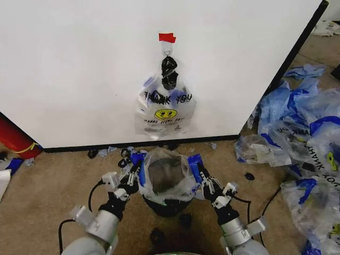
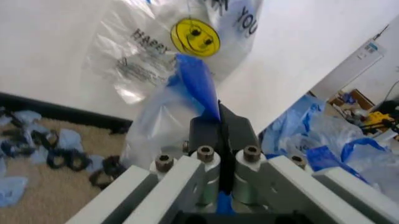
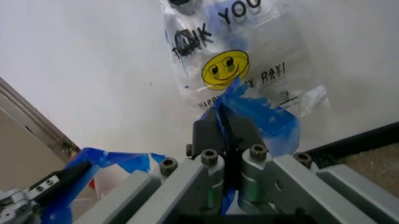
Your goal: Pick up the garbage bag from the wall and place it over the trash bin.
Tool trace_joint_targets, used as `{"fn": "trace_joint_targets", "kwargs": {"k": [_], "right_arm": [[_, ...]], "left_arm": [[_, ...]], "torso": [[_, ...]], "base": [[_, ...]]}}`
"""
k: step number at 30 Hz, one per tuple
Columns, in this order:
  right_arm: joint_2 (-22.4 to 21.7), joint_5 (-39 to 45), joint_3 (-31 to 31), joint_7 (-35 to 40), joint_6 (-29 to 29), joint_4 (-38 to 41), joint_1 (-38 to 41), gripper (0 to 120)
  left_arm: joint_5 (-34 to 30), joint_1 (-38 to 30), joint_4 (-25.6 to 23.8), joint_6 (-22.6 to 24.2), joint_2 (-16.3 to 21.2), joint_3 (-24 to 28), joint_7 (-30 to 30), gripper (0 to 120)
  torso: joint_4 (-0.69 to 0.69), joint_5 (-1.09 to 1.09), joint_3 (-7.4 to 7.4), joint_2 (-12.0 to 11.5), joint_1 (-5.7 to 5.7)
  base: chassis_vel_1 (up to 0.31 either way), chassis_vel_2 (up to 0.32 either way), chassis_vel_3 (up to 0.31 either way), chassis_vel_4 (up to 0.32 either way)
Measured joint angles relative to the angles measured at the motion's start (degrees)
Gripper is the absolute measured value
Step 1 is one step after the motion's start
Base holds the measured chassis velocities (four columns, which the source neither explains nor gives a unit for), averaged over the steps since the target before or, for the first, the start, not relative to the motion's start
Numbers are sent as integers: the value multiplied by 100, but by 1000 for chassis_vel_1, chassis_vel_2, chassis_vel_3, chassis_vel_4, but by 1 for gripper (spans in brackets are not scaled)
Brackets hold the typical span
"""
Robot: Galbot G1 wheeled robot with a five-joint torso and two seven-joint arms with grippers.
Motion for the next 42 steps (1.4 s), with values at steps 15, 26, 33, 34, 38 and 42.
{"fn": "trace_joint_targets", "kwargs": {"k": [15,26,33,34,38,42], "right_arm": [[146,-57,93,-254,314,-690,-316,0],[151,-63,114,-430,512,-869,-576,0],[169,-105,23,-554,627,-1062,-679,0],[176,-112,8,-565,645,-1105,-683,0],[183,-115,-10,-612,714,-1257,-720,0],[183,-111,17,-632,780,-1402,-716,0]], "left_arm": [[316,392,406,-284,-217,134,50,0],[518,608,396,-392,-381,190,101,0],[761,819,499,-470,-451,260,117,0],[794,843,545,-487,-468,274,119,0],[868,907,676,-525,-515,295,127,0],[882,909,778,-538,-506,293,129,0]], "torso": [[0,0,0,0,0],[0,0,0,0,0],[0,-1,0,0,0],[0,-1,0,0,0],[0,0,1,0,0],[0,0,1,0,0]], "base": [[0,0,0,0],[0,0,0,0],[0,0,0,0],[0,0,0,0],[0,0,0,0],[0,0,0,0]]}}
